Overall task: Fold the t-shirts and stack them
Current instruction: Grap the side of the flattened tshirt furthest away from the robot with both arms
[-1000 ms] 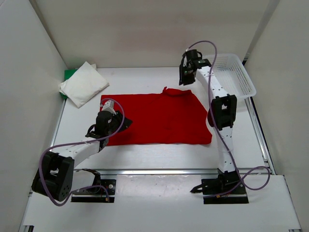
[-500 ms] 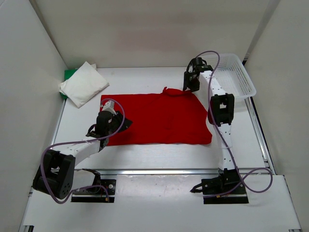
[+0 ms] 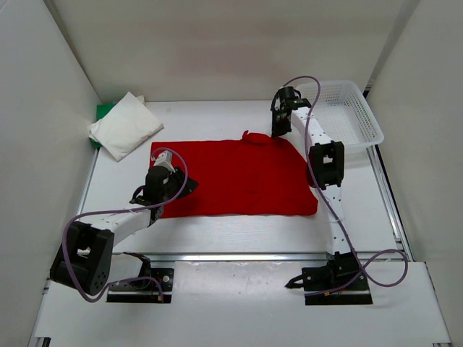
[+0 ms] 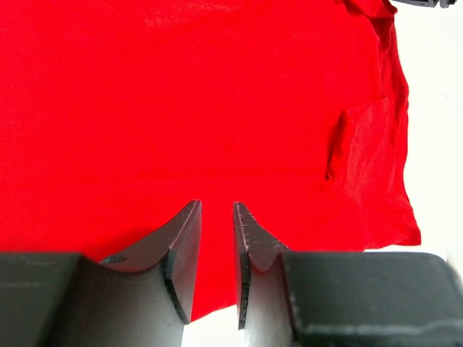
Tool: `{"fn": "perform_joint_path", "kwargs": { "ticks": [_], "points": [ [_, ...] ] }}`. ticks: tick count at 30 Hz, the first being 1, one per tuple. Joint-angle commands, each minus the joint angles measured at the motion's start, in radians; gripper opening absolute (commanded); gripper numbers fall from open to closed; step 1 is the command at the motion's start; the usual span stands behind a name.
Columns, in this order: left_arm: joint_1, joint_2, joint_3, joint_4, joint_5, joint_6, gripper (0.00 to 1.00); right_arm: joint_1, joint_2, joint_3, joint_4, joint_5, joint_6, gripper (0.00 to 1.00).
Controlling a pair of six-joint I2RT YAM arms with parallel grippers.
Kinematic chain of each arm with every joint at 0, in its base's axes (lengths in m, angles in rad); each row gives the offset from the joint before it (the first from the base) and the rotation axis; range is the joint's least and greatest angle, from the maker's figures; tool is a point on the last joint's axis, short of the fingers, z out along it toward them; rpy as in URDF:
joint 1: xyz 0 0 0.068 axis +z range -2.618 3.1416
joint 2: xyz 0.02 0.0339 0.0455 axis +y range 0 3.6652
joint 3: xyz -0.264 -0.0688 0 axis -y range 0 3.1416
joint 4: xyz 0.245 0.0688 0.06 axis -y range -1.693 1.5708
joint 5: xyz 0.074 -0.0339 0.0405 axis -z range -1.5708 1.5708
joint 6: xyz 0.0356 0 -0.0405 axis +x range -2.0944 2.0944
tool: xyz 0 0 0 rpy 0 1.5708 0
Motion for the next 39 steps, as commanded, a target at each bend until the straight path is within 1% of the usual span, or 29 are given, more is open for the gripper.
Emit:
{"fn": "perform_joint_path", "kwargs": {
  "ticks": [1,4,5,7,10,11,12,13,15,17,20,22,23,24,25,26,27,28,29,30,31,32,33,34,36,37,39],
  "points": [
    [0.000,0.004,-0.002,0.018,-0.008,0.014,0.35,0.016,0.015,0.063,-0.053,0.079,-0.011,0.00],
    [0.002,0.003,-0.004,0.015,-0.002,0.006,0.36,0.033,-0.038,0.078,-0.081,0.124,-0.019,0.00],
    [-0.001,-0.003,-0.003,0.010,-0.002,0.006,0.34,0.042,-0.044,0.069,-0.080,0.159,-0.025,0.00],
    [0.008,-0.003,-0.010,0.013,0.007,0.005,0.35,0.051,-0.122,0.051,-0.098,0.190,-0.039,0.00],
    [-0.004,-0.014,-0.009,0.009,0.001,0.008,0.35,0.059,-0.217,-0.027,-0.128,0.182,-0.066,0.00],
    [-0.006,-0.022,-0.013,0.010,-0.002,0.005,0.35,0.059,-0.235,-0.082,-0.130,0.173,-0.076,0.00],
    [-0.006,-0.023,-0.015,0.007,0.002,0.002,0.35,0.064,-0.280,-0.113,-0.126,0.167,-0.079,0.01],
    [-0.010,-0.030,-0.022,0.013,-0.002,-0.002,0.35,0.070,-0.328,-0.182,-0.113,0.167,-0.074,0.00],
    [-0.016,-0.034,-0.026,0.018,0.007,-0.002,0.34,0.087,-0.405,-0.370,-0.043,0.153,-0.079,0.00],
    [-0.017,-0.034,-0.029,0.015,0.018,-0.003,0.35,0.104,-0.484,-0.490,0.023,0.147,-0.061,0.00],
    [-0.020,-0.048,-0.048,0.019,0.019,-0.003,0.35,0.116,-0.543,-0.625,0.069,0.135,-0.044,0.00],
    [-0.023,-0.062,-0.048,0.021,0.019,-0.005,0.35,0.113,-0.572,-0.696,0.150,0.135,-0.036,0.02],
    [-0.015,-0.065,-0.042,0.018,0.019,-0.002,0.35,0.108,-0.571,-0.681,0.170,0.135,-0.025,0.06],
    [-0.013,-0.057,-0.039,0.019,0.027,-0.003,0.35,0.093,-0.562,-0.638,0.190,0.068,-0.018,0.11],
    [-0.013,-0.054,-0.036,0.015,0.029,-0.002,0.35,0.085,-0.523,-0.562,0.175,0.009,-0.021,0.14],
    [-0.015,-0.063,-0.035,0.006,0.027,0.001,0.35,0.078,-0.475,-0.520,0.154,-0.006,-0.027,0.15],
    [-0.016,-0.074,-0.035,0.004,0.021,0.003,0.35,0.088,-0.404,-0.415,0.143,0.007,-0.039,0.18],
    [-0.012,-0.083,-0.041,0.004,0.019,0.003,0.35,0.097,-0.376,-0.289,0.113,0.039,-0.063,0.19],
    [-0.013,-0.086,-0.045,0.008,0.015,-0.003,0.36,0.107,-0.297,-0.220,0.061,0.067,-0.070,0.21],
    [-0.006,-0.091,-0.048,0.001,0.015,-0.002,0.36,0.108,-0.205,-0.063,0.018,0.091,-0.082,0.23],
    [-0.007,-0.088,-0.047,0.008,0.022,-0.002,0.36,0.099,-0.152,0.066,-0.006,0.105,-0.088,0.28],
    [0.002,-0.088,-0.044,0.004,0.022,-0.002,0.35,0.093,-0.122,0.065,0.023,0.086,-0.076,0.34],
    [0.002,-0.091,-0.048,0.002,0.022,0.003,0.34,0.075,-0.139,-0.007,0.069,0.041,-0.068,0.37],
    [0.013,-0.092,-0.049,-0.002,0.021,0.001,0.35,0.061,-0.129,-0.044,0.078,0.027,-0.056,0.38],
    [0.013,-0.097,-0.052,0.004,0.015,0.003,0.35,0.062,-0.100,-0.032,0.037,0.024,-0.073,0.39],
    [0.017,-0.093,-0.058,0.004,0.015,0.005,0.35,0.065,-0.075,0.004,0.020,0.026,-0.088,0.40],
    [0.017,-0.085,-0.050,0.009,0.023,0.008,0.36,0.078,-0.080,-0.012,-0.003,0.009,-0.096,0.39]
  ]
}}
